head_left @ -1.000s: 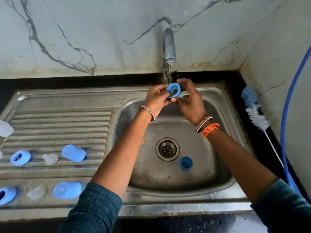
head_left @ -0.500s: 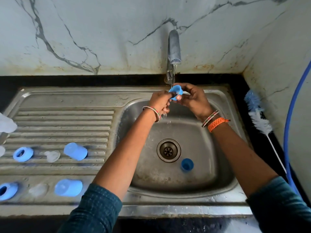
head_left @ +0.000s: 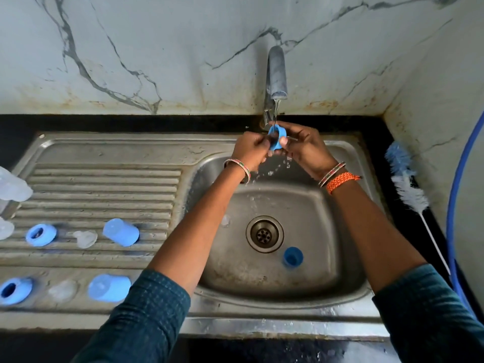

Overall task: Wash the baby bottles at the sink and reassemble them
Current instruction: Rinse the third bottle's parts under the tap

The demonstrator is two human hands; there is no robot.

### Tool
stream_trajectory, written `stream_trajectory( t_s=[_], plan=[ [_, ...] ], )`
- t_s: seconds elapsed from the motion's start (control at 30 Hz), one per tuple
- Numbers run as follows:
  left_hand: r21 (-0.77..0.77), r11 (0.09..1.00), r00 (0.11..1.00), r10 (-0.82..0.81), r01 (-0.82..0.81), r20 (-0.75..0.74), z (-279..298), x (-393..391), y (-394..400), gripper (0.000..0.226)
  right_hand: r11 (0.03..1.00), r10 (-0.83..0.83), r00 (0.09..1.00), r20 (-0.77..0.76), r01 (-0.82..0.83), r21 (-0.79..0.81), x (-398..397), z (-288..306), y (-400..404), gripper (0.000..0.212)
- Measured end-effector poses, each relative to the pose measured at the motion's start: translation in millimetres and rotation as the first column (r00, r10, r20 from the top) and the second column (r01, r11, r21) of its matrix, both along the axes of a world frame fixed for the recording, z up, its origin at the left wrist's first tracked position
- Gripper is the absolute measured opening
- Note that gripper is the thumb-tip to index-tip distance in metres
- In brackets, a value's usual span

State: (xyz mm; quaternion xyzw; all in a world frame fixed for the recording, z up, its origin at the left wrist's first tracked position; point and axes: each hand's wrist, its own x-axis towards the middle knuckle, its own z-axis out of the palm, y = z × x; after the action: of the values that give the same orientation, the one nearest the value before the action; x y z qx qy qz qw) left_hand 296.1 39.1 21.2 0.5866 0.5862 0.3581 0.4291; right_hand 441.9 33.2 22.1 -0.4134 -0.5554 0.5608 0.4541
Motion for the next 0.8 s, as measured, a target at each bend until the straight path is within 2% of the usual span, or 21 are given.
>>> stream_trajectory(
  t_s=[0.07,0.13,0.23,0.3,0.4,0.5,0.6,0.67,0.73,0.8],
  plan=[
    [0.12,0.993,0.988,0.019,0.0,-0.152,-1,-3,5,0.036,0.997,0.028,1.0,0.01,-0.027,-0.069,2,4,1,0.033],
    [0.235,0.972,0.974,0.075,-0.024,-0.212,-2,-5,8,0.03,0.988,0.001,1.0,0.0,-0.001,-0.152,3,4,0,0.023],
    [0.345,0.938,0.99,0.03,0.02,-0.138,-3,-1,5,0.021,0.976,-0.002,0.995,0.103,0.025,-0.218,-3,5,-3,0.043],
    [0.376,0.926,0.991,0.039,0.012,-0.128,-5,3,4,0.02,0.98,-0.006,0.979,0.202,0.046,-0.196,-8,7,-1,0.05],
    [0.342,0.938,0.991,0.098,-0.063,-0.086,-11,4,4,0.025,0.993,-0.016,0.972,0.236,0.043,-0.111,-7,10,2,0.043],
    [0.226,0.966,0.99,0.136,-0.125,-0.037,-11,6,-1,0.034,0.988,0.045,0.997,0.06,-0.035,-0.15,-6,7,-1,0.017],
    [0.0,0.986,0.982,0.168,-0.168,0.091,-8,10,-4,0.04,0.996,0.044,0.999,0.006,-0.043,-0.079,-8,0,-6,0.041],
    [-0.167,0.978,0.967,0.157,-0.124,0.2,-6,10,-7,0.04,0.999,0.026,1.0,0.004,-0.025,-0.039,-9,0,-9,0.038],
    [-0.197,0.977,0.983,0.106,-0.075,0.152,-7,8,-11,0.047,0.999,0.041,0.998,0.044,-0.04,-0.022,-8,0,-10,0.025],
    [-0.118,0.99,0.996,0.079,-0.073,0.041,-8,5,-12,0.052,0.998,0.047,0.992,0.115,-0.043,-0.038,-7,2,-9,0.019]
  ],
)
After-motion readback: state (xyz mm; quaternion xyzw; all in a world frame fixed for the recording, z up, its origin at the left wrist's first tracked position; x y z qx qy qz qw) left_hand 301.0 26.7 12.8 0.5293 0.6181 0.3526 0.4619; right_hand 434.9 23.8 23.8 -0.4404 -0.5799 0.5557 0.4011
